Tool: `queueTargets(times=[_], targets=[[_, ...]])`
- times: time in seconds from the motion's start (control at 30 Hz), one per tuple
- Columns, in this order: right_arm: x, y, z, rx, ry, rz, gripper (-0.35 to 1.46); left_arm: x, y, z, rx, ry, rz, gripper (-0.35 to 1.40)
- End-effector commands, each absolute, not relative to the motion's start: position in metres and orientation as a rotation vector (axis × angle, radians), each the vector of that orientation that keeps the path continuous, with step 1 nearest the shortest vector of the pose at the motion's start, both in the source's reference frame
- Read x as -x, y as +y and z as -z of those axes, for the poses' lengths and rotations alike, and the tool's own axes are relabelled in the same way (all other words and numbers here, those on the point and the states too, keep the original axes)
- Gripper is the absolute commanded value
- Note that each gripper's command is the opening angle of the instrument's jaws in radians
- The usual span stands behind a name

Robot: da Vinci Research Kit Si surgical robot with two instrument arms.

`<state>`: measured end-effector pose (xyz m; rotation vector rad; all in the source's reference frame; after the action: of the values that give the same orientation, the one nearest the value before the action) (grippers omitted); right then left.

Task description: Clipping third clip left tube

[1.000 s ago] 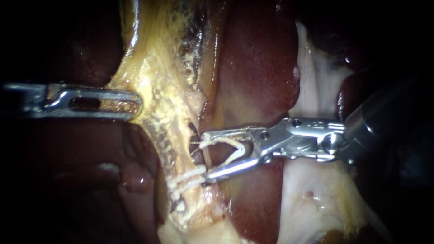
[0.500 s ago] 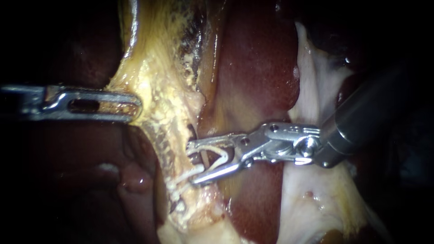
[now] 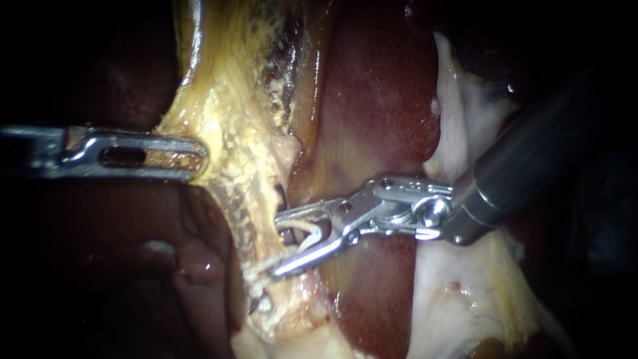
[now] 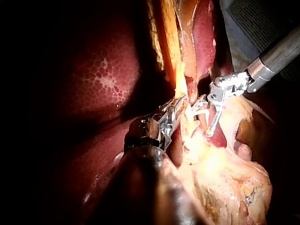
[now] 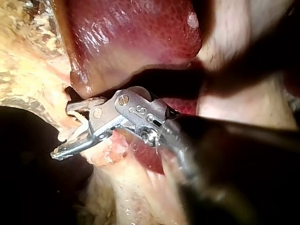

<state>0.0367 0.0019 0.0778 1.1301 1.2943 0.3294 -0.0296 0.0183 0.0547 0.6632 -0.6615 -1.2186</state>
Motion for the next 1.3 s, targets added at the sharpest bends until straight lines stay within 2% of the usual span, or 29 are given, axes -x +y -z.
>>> queueTargets(times=[0.03,0.33,0.5,0.73,0.93,1.1,1.3], targets=[[-0.0371,0.0018,-0.0779,-1.144,1.299,-0.327,0.57,0.0296,0.0183,-0.0547,-0.664,-0.662,1.218,-0.35],[-0.039,0.0016,-0.0774,-1.203,1.335,-0.321,0.56,0.0296,0.0183,-0.0547,-0.664,-0.662,1.218,-0.35],[-0.0391,0.0015,-0.077,-1.245,1.368,-0.351,0.56,0.0296,0.0183,-0.0547,-0.663,-0.662,1.218,-0.35],[-0.0388,0.0032,-0.0763,-1.253,1.389,-0.37,0.52,0.0296,0.0183,-0.0548,-0.664,-0.662,1.218,-0.35],[-0.039,0.0057,-0.0759,-1.208,1.344,-0.555,0.51,0.0296,0.0183,-0.0548,-0.663,-0.662,1.218,-0.35],[-0.0392,0.0068,-0.0752,-1.15,1.244,-0.594,0.51,0.0296,0.0183,-0.0548,-0.664,-0.662,1.217,-0.35],[-0.0391,0.0068,-0.0751,-1.151,1.217,-0.646,0.49,0.0295,0.0183,-0.0548,-0.664,-0.662,1.217,-0.35]])
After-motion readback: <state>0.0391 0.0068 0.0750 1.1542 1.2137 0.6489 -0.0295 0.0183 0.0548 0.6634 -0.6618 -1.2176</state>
